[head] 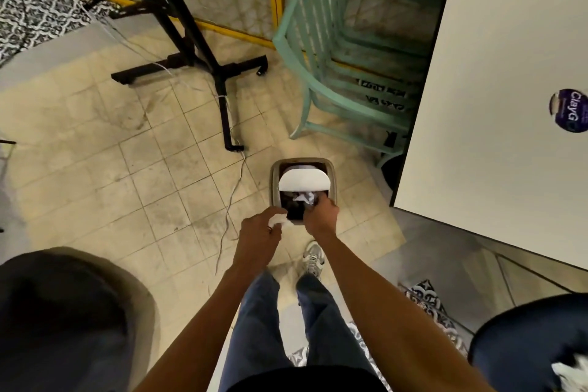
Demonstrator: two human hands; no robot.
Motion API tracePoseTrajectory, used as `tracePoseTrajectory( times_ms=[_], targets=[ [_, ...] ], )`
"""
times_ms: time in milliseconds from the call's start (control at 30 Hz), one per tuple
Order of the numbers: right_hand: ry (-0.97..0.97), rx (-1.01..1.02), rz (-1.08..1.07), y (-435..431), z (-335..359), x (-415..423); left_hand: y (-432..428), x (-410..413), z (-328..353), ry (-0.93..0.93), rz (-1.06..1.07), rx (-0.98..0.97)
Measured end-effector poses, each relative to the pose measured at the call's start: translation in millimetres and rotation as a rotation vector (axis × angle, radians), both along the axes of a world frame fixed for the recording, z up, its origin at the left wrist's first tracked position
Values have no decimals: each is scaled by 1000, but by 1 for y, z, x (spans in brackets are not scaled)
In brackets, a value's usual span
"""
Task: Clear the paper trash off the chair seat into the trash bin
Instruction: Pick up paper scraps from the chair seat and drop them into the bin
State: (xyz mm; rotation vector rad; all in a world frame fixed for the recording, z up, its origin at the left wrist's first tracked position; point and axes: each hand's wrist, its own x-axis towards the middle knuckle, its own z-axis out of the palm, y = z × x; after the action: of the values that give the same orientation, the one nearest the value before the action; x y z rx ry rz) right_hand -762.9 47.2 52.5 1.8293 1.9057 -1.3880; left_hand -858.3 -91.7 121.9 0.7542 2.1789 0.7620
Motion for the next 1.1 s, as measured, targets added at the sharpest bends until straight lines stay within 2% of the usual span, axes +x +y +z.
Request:
tracePoseTrajectory(
  times_ms=[233,367,500,700,867,1000,1100],
  targets=[
    [85,64,59,0,0,13,50,14,-51,31,-123,-174],
    [128,40,64,4,-1,22,71,19,-80,20,-177,-180],
    [113,58,138,6,-3,27,75,22,-104,5,-315,-270],
    [137,49,144,9,4,34,60,23,-84,-13,-276,-234],
    [133,92,122,5,26,43,42,22,-47,54,-229,-222],
    [115,170,137,-1,64,65,36,24,-8,154,-325,-182],
    [71,278,142,-18,94,93,30,32,25,237,-480,-149]
  ],
)
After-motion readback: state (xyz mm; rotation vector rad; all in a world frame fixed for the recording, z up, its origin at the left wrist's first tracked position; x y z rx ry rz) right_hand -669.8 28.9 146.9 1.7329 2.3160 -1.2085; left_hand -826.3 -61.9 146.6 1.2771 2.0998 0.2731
